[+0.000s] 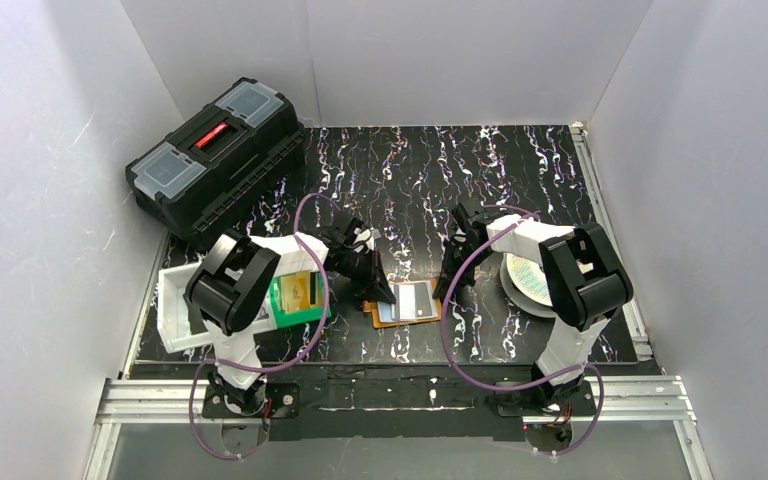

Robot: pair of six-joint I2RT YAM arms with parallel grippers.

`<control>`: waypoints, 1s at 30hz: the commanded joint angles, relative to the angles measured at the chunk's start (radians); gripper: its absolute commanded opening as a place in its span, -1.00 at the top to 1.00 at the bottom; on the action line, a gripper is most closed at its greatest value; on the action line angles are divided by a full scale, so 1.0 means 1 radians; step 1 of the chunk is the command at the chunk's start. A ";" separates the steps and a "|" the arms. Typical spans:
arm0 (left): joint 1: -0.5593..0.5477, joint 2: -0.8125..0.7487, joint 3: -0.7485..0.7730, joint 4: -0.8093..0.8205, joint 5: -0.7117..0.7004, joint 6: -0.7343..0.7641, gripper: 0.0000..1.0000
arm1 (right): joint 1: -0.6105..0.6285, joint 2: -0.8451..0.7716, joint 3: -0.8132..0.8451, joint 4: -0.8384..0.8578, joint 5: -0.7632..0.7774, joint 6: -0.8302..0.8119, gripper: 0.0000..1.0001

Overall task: Take the credit cards out of the card holder
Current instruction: Remove the credit card from the card holder.

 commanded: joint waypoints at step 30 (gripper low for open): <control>0.018 -0.085 0.064 -0.349 -0.267 0.152 1.00 | 0.012 0.082 -0.050 0.004 0.223 -0.049 0.97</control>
